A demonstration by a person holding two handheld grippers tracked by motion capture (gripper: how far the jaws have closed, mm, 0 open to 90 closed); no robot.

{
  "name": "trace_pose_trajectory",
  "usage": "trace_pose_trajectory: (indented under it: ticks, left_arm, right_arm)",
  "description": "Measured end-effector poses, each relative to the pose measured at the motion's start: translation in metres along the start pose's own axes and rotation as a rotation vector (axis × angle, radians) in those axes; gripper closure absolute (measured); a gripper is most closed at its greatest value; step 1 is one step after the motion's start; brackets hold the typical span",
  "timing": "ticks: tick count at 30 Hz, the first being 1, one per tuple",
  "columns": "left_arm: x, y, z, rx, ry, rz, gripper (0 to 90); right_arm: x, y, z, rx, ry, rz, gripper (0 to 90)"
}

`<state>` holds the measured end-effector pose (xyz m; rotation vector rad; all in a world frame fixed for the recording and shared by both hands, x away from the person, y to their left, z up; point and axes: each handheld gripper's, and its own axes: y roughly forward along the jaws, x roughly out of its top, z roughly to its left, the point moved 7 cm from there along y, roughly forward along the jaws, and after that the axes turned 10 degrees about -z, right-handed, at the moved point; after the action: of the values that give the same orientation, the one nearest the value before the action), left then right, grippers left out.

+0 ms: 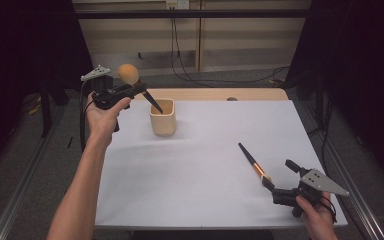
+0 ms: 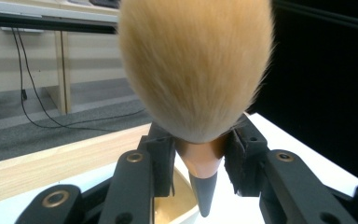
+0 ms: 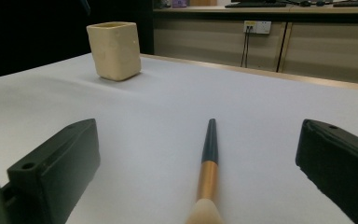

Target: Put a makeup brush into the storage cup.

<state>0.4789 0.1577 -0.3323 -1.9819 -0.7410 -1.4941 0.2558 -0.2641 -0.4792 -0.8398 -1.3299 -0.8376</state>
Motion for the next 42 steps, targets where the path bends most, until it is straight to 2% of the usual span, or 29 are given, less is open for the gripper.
trace_pose_trajectory:
  ticks: [3, 5, 10, 11, 15, 19, 26, 37, 40, 42]
  left_arm:
    - [-0.002, 0.003, 0.003, 0.015, 0.006, -0.004, 65.8]
    - [-0.005, 0.007, 0.004, 0.010, 0.003, -0.001, 65.9]
    - [-0.008, 0.014, 0.003, 0.005, 0.039, -0.009, 65.8]
    - [-0.008, 0.016, 0.003, 0.006, 0.036, -0.011, 65.8]
    - [-0.011, 0.020, 0.006, 0.025, 0.041, -0.001, 65.9]
    - [-0.013, 0.023, 0.007, 0.038, 0.041, 0.004, 65.9]
    - [-0.018, 0.029, 0.007, 0.055, 0.071, 0.013, 65.8]
    - [-0.029, 0.038, 0.005, 0.041, 0.094, 0.035, 65.8]
    - [-0.031, 0.038, 0.005, 0.043, 0.081, 0.032, 65.8]
    - [-0.033, 0.038, 0.004, 0.030, 0.087, 0.029, 65.8]
  right_arm:
    - [0.000, 0.000, 0.000, 0.004, 0.003, 0.001, 0.0]
    - [-0.001, 0.000, 0.000, 0.005, 0.003, 0.003, 0.0]
    - [-0.002, 0.001, 0.001, 0.008, -0.002, 0.007, 0.0]
    - [-0.002, 0.002, 0.001, 0.010, -0.004, 0.008, 0.0]
    - [-0.002, 0.002, 0.001, 0.010, 0.000, 0.007, 0.0]
    - [-0.002, 0.001, 0.001, 0.013, -0.016, 0.007, 0.0]
    - [-0.002, 0.002, 0.003, 0.022, -0.015, 0.009, 0.0]
    - [-0.003, 0.000, 0.001, 0.024, -0.023, 0.014, 0.0]
    - [-0.003, 0.000, 0.001, 0.026, -0.021, 0.014, 0.0]
    - [-0.003, -0.001, 0.002, 0.029, -0.017, 0.013, 0.0]
